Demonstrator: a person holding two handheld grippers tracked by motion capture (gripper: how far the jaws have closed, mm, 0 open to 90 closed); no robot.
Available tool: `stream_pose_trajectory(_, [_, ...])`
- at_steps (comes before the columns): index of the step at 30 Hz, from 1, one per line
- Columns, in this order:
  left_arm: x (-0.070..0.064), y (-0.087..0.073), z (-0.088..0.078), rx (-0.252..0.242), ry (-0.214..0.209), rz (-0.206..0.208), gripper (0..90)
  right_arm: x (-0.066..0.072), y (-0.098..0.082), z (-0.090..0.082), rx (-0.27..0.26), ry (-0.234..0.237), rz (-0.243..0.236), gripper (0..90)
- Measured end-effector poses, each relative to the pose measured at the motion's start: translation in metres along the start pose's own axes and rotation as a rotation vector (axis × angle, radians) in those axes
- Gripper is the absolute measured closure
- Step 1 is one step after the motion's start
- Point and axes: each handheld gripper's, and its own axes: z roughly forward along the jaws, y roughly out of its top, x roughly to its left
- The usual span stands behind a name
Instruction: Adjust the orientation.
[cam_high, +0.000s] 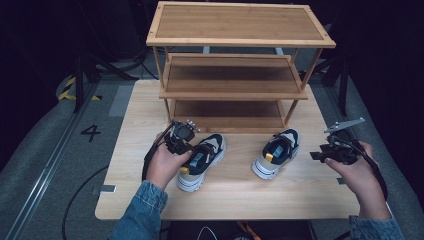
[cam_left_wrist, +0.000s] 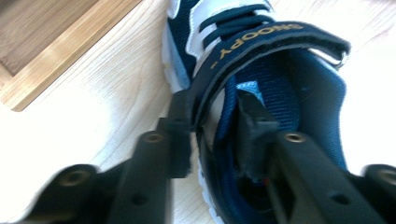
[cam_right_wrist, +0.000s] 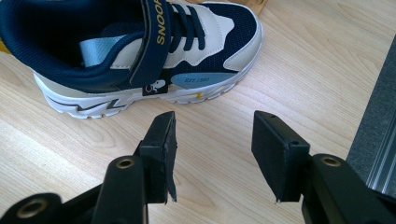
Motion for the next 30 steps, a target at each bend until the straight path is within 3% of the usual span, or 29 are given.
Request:
stream_pose_trajectory(2, [0.001, -0.004, -0.011, -0.041, -0.016, 0.002, 56.0, 0.000, 0.001, -0.001, -0.002, -0.001, -0.001, 50.5])
stream_pose_trajectory(4, [0.001, -0.007, -0.016, -0.057, -0.012, -0.002, 53.9, -0.001, 0.002, -0.003, -0.008, 0.000, 0.003, 50.4])
stream_pose_trajectory(5, [0.004, -0.016, -0.027, -0.069, -0.005, -0.020, 53.3, -0.002, 0.003, -0.004, -0.014, -0.002, 0.001, 50.3])
stream_pose_trajectory(7, [0.006, -0.021, -0.031, -0.060, -0.009, -0.037, 53.3, -0.002, 0.004, -0.005, -0.016, -0.002, 0.003, 50.3])
stream_pose_trajectory(9, [0.010, -0.031, -0.036, -0.012, 0.024, -0.042, 54.8, -0.003, 0.007, -0.006, -0.023, -0.001, -0.003, 50.2])
stream_pose_trajectory(10, [0.013, -0.041, -0.035, 0.042, 0.041, -0.073, 59.4, -0.003, 0.011, -0.004, -0.030, 0.000, -0.012, 50.2])
stream_pose_trajectory(11, [0.013, -0.041, -0.035, 0.042, 0.041, -0.073, 61.8, -0.003, 0.011, -0.004, -0.030, 0.000, -0.012, 50.2])
stream_pose_trajectory(13, [0.015, -0.048, -0.029, 0.096, 0.038, -0.085, 63.5, -0.001, 0.016, -0.003, -0.032, 0.003, -0.020, 49.9])
stream_pose_trajectory(17, [0.010, -0.054, -0.015, 0.163, -0.020, -0.062, 68.5, 0.002, 0.023, -0.005, -0.043, 0.011, -0.049, 48.8])
stream_pose_trajectory(19, [0.006, -0.054, -0.010, 0.165, -0.046, -0.042, 69.5, 0.002, 0.025, -0.008, -0.060, 0.006, -0.050, 48.9])
stream_pose_trajectory(22, [0.002, -0.053, -0.008, 0.179, -0.033, -0.044, 73.2, 0.003, 0.026, -0.010, -0.060, 0.009, -0.052, 48.9])
stream_pose_trajectory(23, [0.001, -0.053, -0.006, 0.173, -0.084, -0.036, 72.8, 0.003, 0.026, -0.009, -0.060, 0.009, -0.053, 48.9])
stream_pose_trajectory(24, [0.001, -0.053, -0.006, 0.173, -0.084, -0.036, 70.9, 0.003, 0.026, -0.009, -0.060, 0.009, -0.053, 48.9])
stream_pose_trajectory(25, [0.000, -0.051, -0.003, 0.155, -0.114, -0.016, 70.9, 0.004, 0.026, -0.007, -0.055, 0.009, -0.054, 48.8])
stream_pose_trajectory(30, [-0.015, -0.041, 0.005, 0.163, -0.178, 0.047, 68.6, 0.004, 0.025, -0.007, -0.053, 0.012, -0.056, 48.7])
